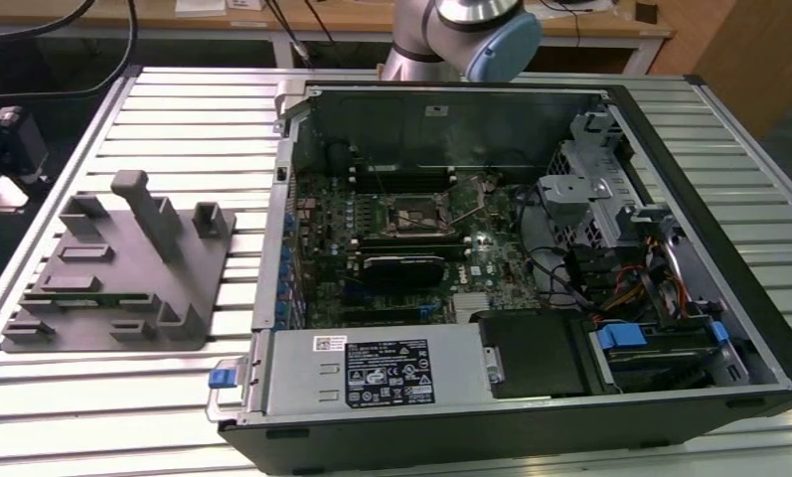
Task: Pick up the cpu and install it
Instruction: 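Pick up the cpu and move it towards the insertion slot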
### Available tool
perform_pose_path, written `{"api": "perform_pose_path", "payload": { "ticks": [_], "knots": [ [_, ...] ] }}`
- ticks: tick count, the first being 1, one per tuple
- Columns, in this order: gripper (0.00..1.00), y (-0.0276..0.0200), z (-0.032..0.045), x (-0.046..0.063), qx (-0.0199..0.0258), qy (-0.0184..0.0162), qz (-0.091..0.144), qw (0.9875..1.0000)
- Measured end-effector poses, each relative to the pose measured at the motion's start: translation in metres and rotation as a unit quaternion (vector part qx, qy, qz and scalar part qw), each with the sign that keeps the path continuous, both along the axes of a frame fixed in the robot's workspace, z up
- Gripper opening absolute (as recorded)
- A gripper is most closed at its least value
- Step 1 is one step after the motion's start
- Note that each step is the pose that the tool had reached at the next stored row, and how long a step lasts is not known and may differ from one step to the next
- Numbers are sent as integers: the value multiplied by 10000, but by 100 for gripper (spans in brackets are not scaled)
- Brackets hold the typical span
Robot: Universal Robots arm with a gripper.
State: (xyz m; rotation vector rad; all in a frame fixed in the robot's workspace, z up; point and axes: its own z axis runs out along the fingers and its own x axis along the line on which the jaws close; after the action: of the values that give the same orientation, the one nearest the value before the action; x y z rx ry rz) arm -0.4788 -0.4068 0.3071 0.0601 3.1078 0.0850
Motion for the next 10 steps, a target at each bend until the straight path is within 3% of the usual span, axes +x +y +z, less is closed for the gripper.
{"api": "perform_pose_path", "payload": {
  "ticks": [10],
  "knots": [
    [55,9,211,0,0,-8,0,10000]
  ]
}}
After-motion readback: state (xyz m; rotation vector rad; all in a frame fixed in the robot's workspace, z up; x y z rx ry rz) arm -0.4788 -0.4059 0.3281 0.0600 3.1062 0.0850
